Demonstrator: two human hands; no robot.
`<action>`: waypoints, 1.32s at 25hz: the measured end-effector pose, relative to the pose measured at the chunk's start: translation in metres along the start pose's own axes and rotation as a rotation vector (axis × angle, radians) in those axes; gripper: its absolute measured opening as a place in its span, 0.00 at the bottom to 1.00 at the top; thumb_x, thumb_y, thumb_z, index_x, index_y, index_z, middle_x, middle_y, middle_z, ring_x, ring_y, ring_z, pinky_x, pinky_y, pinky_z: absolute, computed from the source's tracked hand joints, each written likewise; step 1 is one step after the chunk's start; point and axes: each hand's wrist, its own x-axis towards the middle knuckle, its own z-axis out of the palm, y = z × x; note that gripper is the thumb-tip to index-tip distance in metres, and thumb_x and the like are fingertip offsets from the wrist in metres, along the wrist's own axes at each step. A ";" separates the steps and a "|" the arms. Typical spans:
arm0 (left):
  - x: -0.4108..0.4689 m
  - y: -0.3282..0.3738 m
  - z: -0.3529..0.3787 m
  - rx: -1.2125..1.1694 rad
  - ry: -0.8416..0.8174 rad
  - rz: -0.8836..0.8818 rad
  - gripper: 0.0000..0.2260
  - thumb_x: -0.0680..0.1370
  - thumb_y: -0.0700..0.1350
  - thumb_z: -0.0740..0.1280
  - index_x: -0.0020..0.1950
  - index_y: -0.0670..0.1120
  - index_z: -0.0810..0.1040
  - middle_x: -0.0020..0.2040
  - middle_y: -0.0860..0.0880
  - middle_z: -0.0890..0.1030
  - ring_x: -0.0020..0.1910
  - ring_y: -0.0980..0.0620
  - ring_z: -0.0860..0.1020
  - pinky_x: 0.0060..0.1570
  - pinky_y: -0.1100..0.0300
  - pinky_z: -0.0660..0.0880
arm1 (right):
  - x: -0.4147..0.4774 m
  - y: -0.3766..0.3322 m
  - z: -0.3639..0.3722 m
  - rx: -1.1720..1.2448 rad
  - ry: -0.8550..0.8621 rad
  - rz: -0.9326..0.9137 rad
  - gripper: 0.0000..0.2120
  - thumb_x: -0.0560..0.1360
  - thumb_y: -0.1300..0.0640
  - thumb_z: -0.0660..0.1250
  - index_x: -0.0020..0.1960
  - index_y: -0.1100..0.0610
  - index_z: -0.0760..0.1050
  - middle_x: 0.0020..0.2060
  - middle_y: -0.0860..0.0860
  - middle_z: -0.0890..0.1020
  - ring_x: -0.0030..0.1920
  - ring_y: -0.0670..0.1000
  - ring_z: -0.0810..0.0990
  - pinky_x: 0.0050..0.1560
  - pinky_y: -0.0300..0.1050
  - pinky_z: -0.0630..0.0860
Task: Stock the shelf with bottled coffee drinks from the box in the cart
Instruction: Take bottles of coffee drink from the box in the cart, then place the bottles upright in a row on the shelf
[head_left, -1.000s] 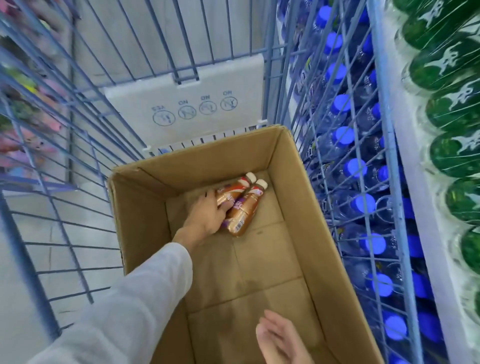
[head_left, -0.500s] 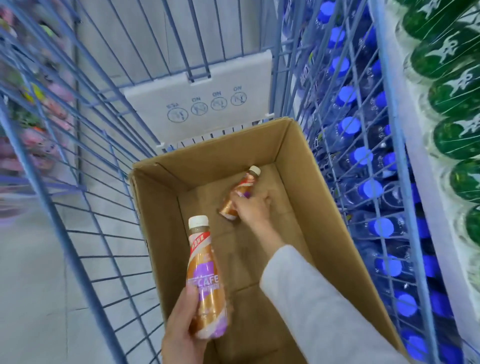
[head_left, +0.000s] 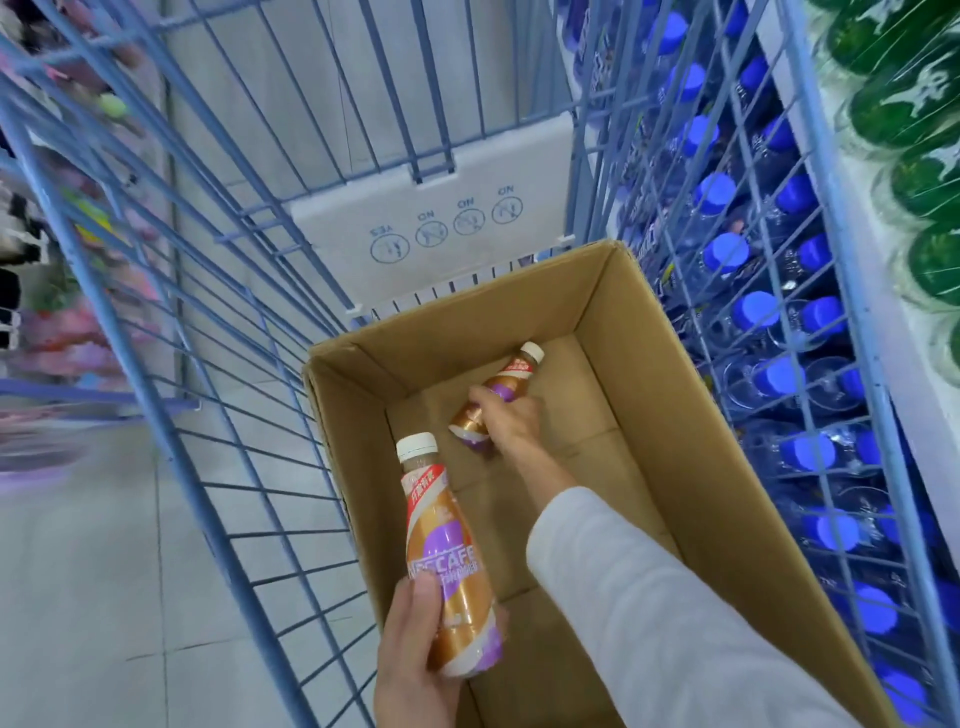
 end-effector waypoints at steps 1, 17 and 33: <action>-0.009 -0.023 0.007 -0.083 -0.053 0.135 0.39 0.59 0.60 0.77 0.64 0.39 0.78 0.63 0.30 0.78 0.61 0.28 0.76 0.59 0.38 0.77 | -0.008 0.003 -0.005 0.062 -0.044 0.027 0.34 0.66 0.45 0.78 0.65 0.60 0.70 0.54 0.56 0.82 0.51 0.56 0.84 0.56 0.55 0.82; -0.232 0.034 -0.001 0.350 -0.510 0.456 0.22 0.69 0.58 0.69 0.57 0.45 0.80 0.47 0.46 0.85 0.43 0.52 0.84 0.35 0.61 0.80 | -0.416 0.010 -0.233 0.885 -0.275 -0.145 0.24 0.67 0.64 0.68 0.62 0.66 0.74 0.44 0.60 0.82 0.40 0.55 0.83 0.39 0.48 0.82; -0.463 -0.240 0.079 0.720 -1.111 0.464 0.21 0.70 0.54 0.72 0.56 0.42 0.82 0.43 0.44 0.87 0.39 0.47 0.85 0.40 0.50 0.84 | -0.622 0.226 -0.528 1.056 0.223 -0.572 0.40 0.52 0.55 0.77 0.64 0.57 0.75 0.50 0.58 0.86 0.44 0.57 0.86 0.43 0.54 0.82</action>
